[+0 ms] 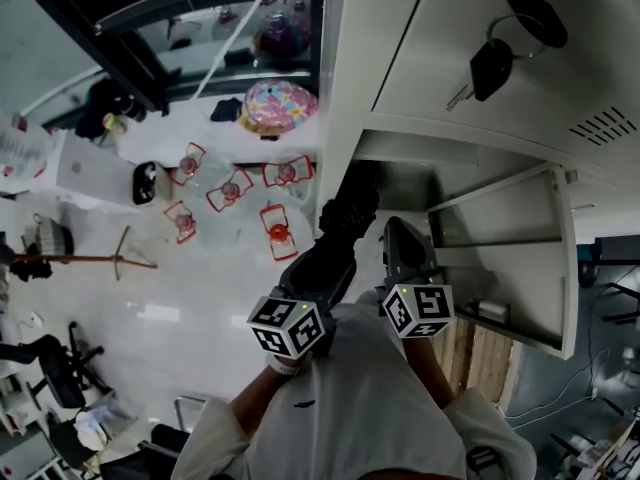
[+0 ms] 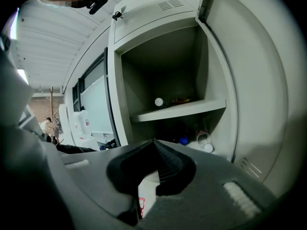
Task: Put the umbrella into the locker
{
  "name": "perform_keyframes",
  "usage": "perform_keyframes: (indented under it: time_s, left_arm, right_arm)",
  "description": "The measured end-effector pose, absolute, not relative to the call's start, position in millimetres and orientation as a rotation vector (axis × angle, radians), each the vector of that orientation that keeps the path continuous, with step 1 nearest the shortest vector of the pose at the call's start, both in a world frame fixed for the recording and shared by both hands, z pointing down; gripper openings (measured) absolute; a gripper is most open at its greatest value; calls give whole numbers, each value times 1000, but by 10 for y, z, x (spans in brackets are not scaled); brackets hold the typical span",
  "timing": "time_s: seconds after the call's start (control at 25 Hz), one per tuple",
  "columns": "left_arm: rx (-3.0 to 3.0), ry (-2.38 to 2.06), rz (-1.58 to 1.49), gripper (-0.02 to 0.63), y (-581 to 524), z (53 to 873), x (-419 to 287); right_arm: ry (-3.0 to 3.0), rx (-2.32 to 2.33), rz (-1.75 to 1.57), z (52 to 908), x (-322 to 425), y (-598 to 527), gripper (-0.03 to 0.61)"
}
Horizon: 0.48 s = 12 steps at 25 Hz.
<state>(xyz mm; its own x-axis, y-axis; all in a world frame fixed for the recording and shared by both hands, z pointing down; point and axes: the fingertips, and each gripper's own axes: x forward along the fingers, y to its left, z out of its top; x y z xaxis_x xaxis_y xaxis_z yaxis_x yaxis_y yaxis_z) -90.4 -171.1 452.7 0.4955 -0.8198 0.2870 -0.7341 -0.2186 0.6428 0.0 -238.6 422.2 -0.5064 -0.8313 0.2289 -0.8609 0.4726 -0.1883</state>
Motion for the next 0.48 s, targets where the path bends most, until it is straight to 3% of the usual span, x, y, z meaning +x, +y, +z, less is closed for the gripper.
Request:
perform_keyframes:
  time_s: [0.48]
  left_arm:
    - [2021,-1237,-123,313,-1691,4549,-811]
  right_arm:
    - [-2540,1632,451,4246,202,-2262,2]
